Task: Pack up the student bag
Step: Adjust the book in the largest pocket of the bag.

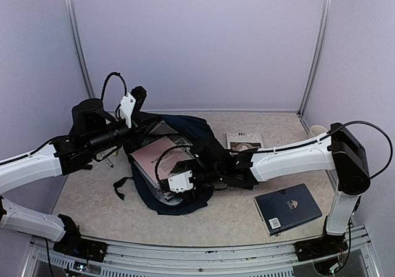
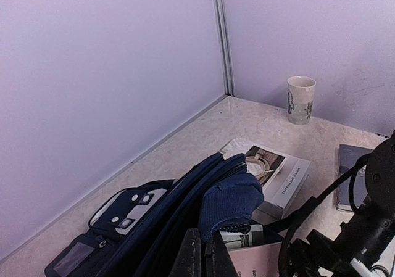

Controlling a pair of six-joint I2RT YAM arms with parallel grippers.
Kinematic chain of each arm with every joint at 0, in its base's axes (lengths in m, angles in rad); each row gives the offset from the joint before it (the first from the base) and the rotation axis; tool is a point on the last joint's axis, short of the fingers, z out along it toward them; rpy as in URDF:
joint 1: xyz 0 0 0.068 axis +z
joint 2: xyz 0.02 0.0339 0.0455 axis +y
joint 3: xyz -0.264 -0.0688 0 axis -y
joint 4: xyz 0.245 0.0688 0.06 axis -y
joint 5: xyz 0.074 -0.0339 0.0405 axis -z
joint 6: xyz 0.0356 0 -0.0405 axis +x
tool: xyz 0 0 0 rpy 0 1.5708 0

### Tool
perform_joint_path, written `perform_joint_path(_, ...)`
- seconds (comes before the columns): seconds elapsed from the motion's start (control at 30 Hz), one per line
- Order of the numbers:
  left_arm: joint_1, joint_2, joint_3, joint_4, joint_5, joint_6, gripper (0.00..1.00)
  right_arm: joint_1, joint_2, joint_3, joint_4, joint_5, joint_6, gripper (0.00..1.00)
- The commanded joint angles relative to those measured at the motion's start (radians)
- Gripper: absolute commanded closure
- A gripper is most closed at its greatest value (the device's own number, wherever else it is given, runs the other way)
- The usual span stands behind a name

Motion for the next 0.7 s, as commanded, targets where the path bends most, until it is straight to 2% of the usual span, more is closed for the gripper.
perform_joint_path(0.0,-0.003,-0.008,0.043,0.115,0.052,-0.002,1.0,-0.001,0.06,0.07,0.004,0.059,-0.051,0.27)
perform_joint_path(0.07,-0.005,-0.009,0.041,0.117,0.079,0.003,1.0,0.0,0.076,0.078,0.059,0.058,0.009,0.3)
perform_joint_path(0.2,-0.023,-0.018,0.037,0.126,0.15,0.019,1.0,0.019,0.12,0.116,0.166,0.153,0.19,0.36)
perform_joint_path(0.4,-0.043,-0.016,0.036,0.127,0.188,0.025,1.0,0.021,0.28,0.35,0.006,0.424,0.444,0.39)
perform_joint_path(0.57,-0.046,-0.022,0.033,0.128,0.19,0.028,1.0,0.023,0.252,0.316,0.04,0.454,0.553,0.46)
perform_joint_path(0.67,-0.046,-0.026,0.032,0.129,0.154,0.02,1.0,0.023,0.219,0.291,0.001,0.478,0.602,0.45)
